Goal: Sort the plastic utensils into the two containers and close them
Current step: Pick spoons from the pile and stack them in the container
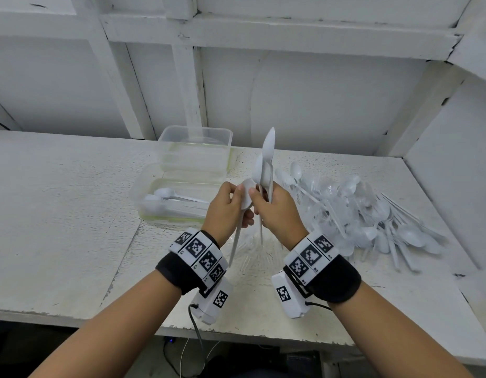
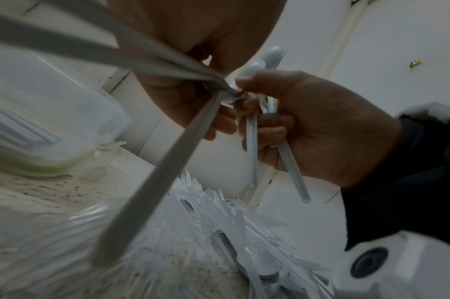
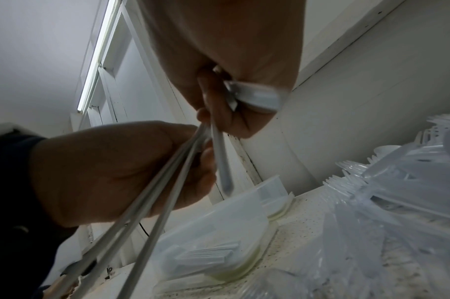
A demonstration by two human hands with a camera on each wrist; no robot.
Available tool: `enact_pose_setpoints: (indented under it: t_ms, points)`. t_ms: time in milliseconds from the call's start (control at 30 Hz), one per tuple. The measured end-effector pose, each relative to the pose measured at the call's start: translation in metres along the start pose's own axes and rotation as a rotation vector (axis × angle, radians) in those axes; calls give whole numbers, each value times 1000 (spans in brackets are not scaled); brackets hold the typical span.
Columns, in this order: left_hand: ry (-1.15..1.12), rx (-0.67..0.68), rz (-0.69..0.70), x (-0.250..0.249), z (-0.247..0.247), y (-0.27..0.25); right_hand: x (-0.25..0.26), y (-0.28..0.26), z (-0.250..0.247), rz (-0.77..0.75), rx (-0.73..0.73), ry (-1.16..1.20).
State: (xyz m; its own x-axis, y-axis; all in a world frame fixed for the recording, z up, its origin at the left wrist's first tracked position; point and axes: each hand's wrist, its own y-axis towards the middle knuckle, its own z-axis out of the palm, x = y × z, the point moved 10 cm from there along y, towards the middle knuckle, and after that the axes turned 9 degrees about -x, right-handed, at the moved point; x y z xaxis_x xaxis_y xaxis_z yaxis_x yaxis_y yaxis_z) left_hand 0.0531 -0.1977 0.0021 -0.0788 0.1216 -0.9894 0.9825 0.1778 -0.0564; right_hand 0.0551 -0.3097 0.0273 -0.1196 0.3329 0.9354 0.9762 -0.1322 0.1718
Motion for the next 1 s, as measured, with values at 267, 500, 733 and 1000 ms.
enact_pose_setpoints:
  t_ms: [267,500,733,1000]
  points:
    - [-240,401,-368,18,33,-21,-6,12,-16,17,-63,-5]
    - [-280,488,-360,17,34,-22,-8,20,-21,11,-54,8]
    - [-396,572,-488,16,41,-29,-15,26,-24,37,-62,32]
    - [-357,592,-453,12,40,-31,-12,22,-20,50,-22,55]
